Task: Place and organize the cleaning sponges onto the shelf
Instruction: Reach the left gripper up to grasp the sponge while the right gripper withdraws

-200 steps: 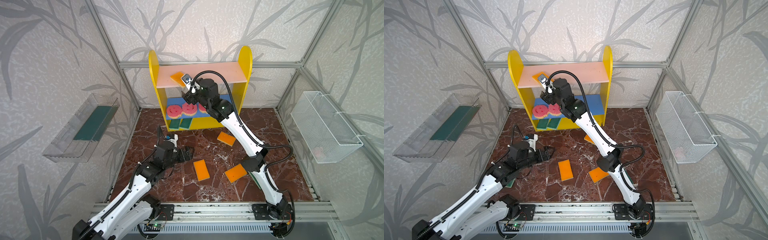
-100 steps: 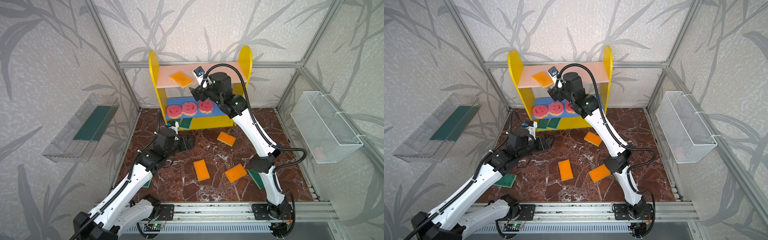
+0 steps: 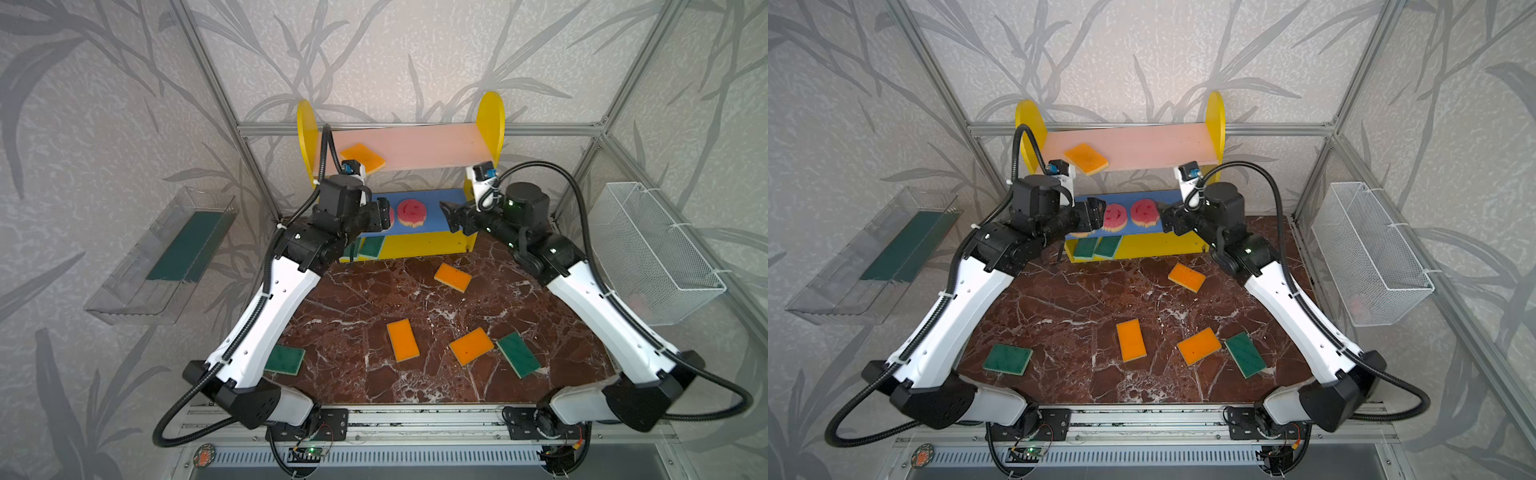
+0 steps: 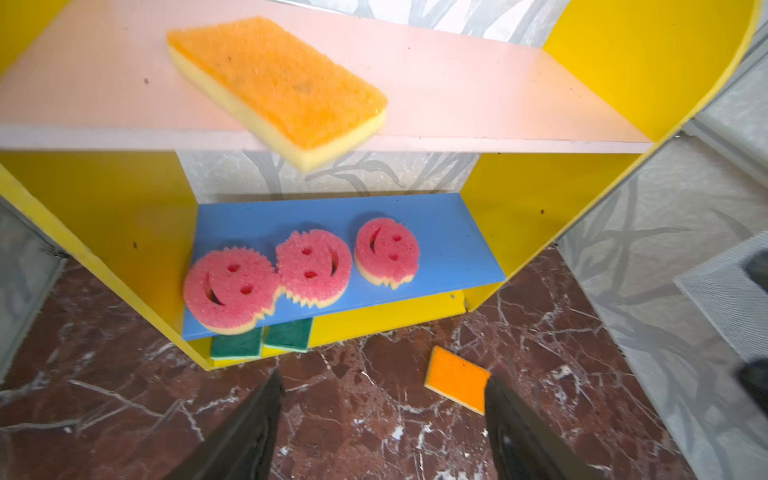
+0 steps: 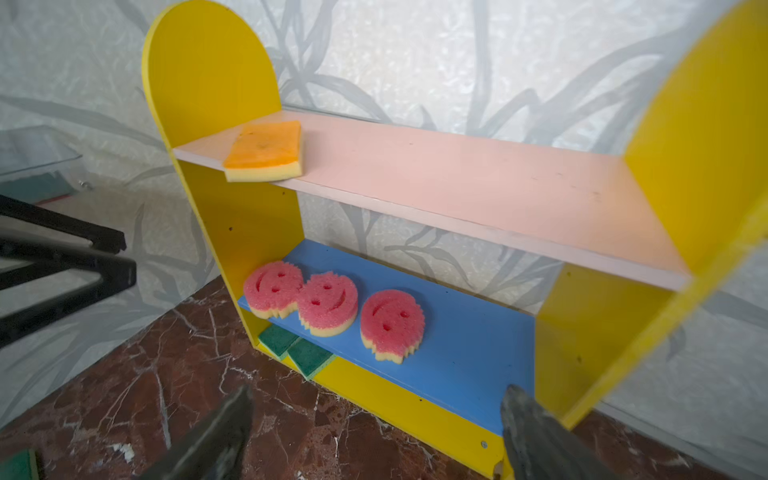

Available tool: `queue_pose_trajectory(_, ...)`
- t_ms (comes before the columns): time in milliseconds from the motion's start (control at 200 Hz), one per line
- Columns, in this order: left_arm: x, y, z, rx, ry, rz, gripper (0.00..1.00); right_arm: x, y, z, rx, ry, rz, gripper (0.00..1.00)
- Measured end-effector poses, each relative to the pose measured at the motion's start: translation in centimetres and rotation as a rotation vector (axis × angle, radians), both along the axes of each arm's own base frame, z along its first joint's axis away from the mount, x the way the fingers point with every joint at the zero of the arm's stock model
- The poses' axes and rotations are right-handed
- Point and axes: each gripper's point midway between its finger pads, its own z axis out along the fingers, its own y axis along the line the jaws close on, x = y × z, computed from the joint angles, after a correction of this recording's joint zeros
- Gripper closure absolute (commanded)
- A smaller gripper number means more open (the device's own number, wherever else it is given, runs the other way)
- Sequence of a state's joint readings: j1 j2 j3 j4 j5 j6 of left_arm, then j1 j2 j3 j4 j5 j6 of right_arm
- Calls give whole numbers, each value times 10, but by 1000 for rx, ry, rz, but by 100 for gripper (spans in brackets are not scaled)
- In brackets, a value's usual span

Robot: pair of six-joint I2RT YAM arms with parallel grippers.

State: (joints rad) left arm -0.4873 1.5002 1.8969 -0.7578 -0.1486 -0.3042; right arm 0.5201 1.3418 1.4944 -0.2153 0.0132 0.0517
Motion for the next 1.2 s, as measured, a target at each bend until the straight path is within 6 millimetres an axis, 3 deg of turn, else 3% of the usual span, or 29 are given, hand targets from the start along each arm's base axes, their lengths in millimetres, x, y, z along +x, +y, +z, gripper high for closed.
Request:
queue_pose_trajectory(120,20,-2,16,73,-15,14,29,-14,-38,-29,61,45,-65,9)
queue_pose_trajectory(245,39,-8,32,107,-59,20,31,-28,-49,-70,77,123,-79,9)
queue_pose_trajectory(380,54,-16,27,164,-79,23,31,-42,-56,-95,94,174,-80,9)
queue_pose_trajectory(725,102,-32,20,303,-132,60,24,-61,-58,-104,133,197,-48,9)
queue_pose_trajectory(1199,113,-9,13,393,-120,122,21,-61,-53,-109,149,225,-28,10)
